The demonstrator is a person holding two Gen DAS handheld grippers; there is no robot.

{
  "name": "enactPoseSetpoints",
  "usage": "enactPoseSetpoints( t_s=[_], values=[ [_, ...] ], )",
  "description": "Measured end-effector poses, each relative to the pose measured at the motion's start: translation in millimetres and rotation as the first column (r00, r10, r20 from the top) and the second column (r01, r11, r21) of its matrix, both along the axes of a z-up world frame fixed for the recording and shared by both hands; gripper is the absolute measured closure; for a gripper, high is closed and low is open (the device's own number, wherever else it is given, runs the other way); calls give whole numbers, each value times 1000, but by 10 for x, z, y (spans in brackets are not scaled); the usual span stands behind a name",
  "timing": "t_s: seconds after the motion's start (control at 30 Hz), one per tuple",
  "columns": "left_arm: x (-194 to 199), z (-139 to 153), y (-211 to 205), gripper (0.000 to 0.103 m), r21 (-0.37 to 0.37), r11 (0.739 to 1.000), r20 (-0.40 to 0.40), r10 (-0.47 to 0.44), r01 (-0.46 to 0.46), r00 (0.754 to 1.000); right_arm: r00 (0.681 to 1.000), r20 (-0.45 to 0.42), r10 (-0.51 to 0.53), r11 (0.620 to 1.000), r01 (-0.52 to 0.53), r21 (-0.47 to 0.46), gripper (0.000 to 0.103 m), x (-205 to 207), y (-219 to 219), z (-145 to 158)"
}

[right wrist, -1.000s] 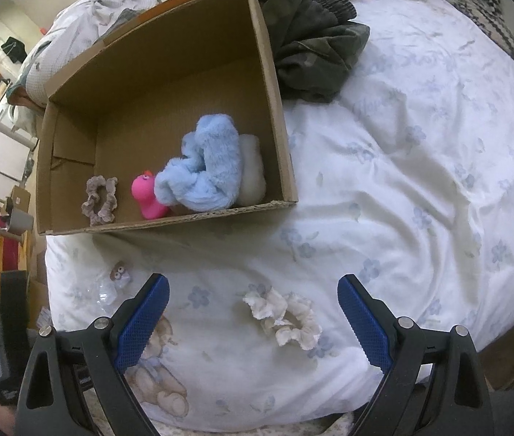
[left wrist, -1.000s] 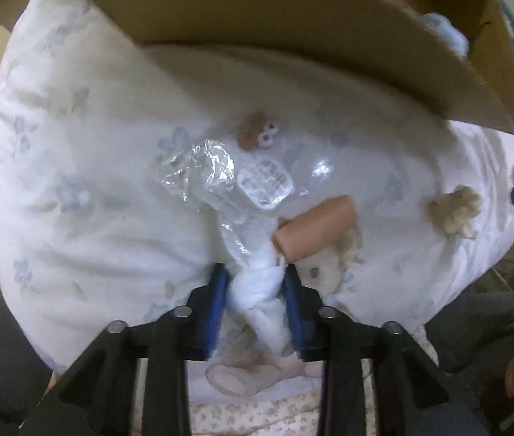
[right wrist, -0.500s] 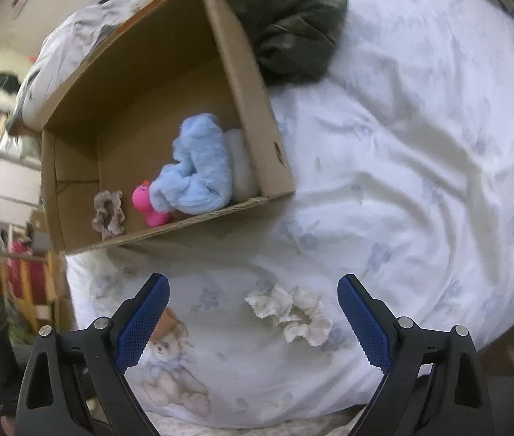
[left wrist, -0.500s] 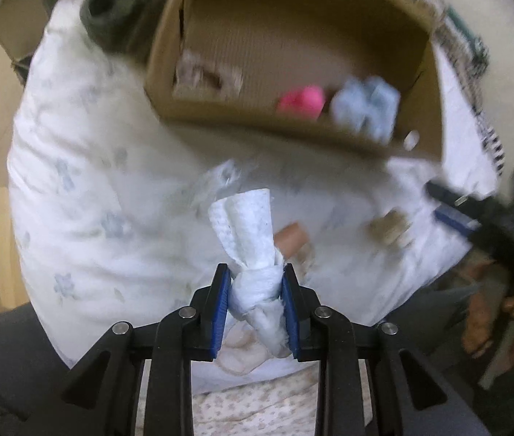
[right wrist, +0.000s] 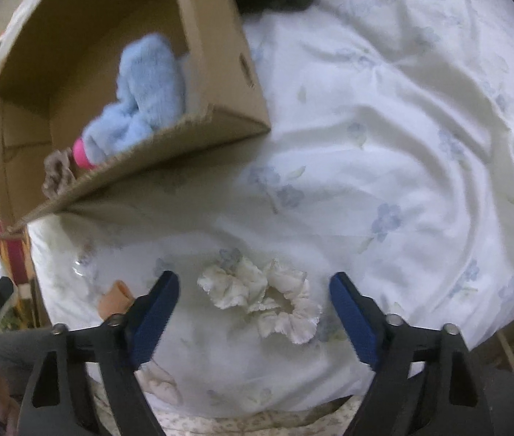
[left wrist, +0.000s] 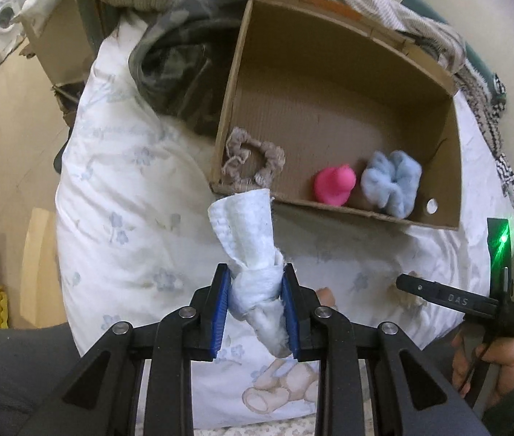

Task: Organize soft objects
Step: 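Grasp the white tissue with the left gripper while the right gripper grasps the cream flower scrunchie, then carry the tissue with the left gripper into the box while the right gripper carries the scrunchie in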

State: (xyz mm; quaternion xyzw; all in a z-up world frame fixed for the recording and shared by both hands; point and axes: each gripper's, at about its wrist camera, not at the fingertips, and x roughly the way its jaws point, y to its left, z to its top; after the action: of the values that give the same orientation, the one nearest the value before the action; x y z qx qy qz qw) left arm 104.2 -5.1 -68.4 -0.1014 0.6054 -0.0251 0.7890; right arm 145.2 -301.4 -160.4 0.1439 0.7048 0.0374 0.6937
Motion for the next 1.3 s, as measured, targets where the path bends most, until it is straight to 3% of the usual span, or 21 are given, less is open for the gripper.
enactPoseSetpoints(
  t_s=[0.03, 0.07, 0.1, 0.17, 0.23, 0.3, 0.57, 0.73, 0.93, 1.2, 1.3],
  values=[
    [-9, -26, -11, 78, 5, 1000, -4, -3, 3, 1000, 1000, -8, 8, 1000, -8, -5, 23, 5, 24, -27],
    [-27, -34, -15, 78, 7, 1000, -6, -5, 5, 1000, 1000, -18, 16, 1000, -16, -9, 32, 6, 46, -52],
    [-31, -41, -18, 78, 8, 1000, -7, -7, 7, 1000, 999, -24, 25, 1000, -26, -13, 50, 10, 64, -70],
    [-39, -44, -38, 78, 14, 1000, -6, -9, 9, 1000, 999, -25, 30, 999, -30, -20, 68, 15, 72, -63],
    [-45, -40, -43, 78, 17, 1000, -5, -8, 8, 1000, 999, -13, 37, 999, -37, -9, 78, 13, 84, -36],
    [-38, -44, -42, 78, 15, 1000, -9, -6, 6, 1000, 999, 10, 49, 999, -49, -4, 81, -5, 111, 21],
    [-34, -65, -29, 78, 30, 1000, -11, 2, -2, 1000, 977, 169, 133, 984, -150, 91, 82, -76, 359, 443],
    [-24, -108, -28, 78, 52, 999, -20, 11, -10, 1000, 966, 172, 195, 975, -210, 76, 82, -125, 597, 459],
    [-52, -87, 13, 78, 88, 996, -5, 29, -29, 1000, 945, 252, 210, 963, -245, 115, 82, -123, 668, 683],
    [-79, 317, 43, 78, 166, 984, 139, 40, -63, 990, 910, 374, 178, 955, -252, 159, 82, -116, 616, 1065],
    [-3, 462, 54, 78, 159, 985, 170, 45, -73, 984, 900, 410, 148, 954, -239, 181, 82, -76, 563, 1206]
  ],
)
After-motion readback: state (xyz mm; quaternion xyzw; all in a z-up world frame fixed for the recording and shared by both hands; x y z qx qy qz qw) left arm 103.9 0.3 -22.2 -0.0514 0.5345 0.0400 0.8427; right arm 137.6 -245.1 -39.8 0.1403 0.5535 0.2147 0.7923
